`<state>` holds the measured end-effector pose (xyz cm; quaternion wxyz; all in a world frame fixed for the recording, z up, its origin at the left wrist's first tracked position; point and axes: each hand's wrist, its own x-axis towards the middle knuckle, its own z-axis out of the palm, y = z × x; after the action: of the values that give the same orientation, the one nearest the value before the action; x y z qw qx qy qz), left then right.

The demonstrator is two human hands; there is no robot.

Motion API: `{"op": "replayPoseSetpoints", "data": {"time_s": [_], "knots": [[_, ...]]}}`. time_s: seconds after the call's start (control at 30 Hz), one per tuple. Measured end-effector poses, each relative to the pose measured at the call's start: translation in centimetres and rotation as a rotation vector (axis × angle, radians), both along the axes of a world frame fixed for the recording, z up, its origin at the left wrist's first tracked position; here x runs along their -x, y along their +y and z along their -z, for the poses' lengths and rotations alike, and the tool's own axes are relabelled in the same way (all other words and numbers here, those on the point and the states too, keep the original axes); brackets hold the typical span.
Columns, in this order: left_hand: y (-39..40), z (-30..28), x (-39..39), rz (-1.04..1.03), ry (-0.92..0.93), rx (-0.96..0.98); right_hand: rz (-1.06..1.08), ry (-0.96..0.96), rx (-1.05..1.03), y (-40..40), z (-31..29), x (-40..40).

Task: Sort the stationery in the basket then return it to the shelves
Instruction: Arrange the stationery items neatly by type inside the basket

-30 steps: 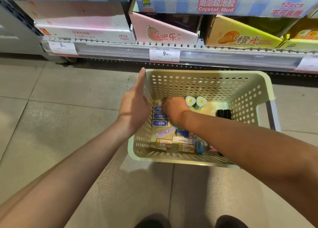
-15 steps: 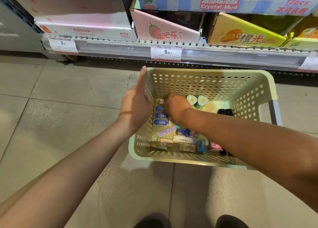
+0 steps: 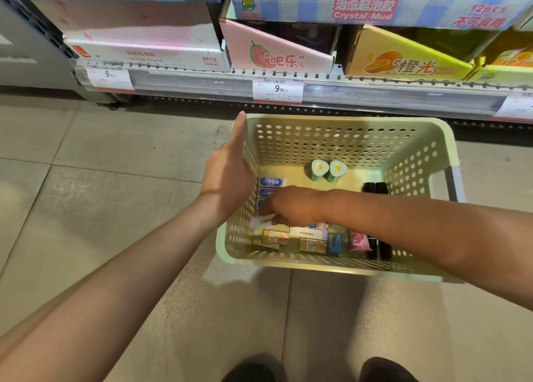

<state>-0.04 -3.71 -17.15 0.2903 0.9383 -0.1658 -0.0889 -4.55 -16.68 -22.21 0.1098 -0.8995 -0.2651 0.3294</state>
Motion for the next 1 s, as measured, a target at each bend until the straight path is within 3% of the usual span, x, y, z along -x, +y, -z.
{"op": "replayPoseSetpoints", "data": {"time_s": [0.6, 1.0], "knots": [[0.1, 0.3, -0.1, 0.024, -0.048, -0.008, -0.007, 0.112, -0.004, 1.7, 3.7, 1.6], [0.2, 0.5, -0.1, 0.027, -0.048, 0.010, -0.183, 0.093, 0.102, 0.3, 3.0, 1.9]]}}
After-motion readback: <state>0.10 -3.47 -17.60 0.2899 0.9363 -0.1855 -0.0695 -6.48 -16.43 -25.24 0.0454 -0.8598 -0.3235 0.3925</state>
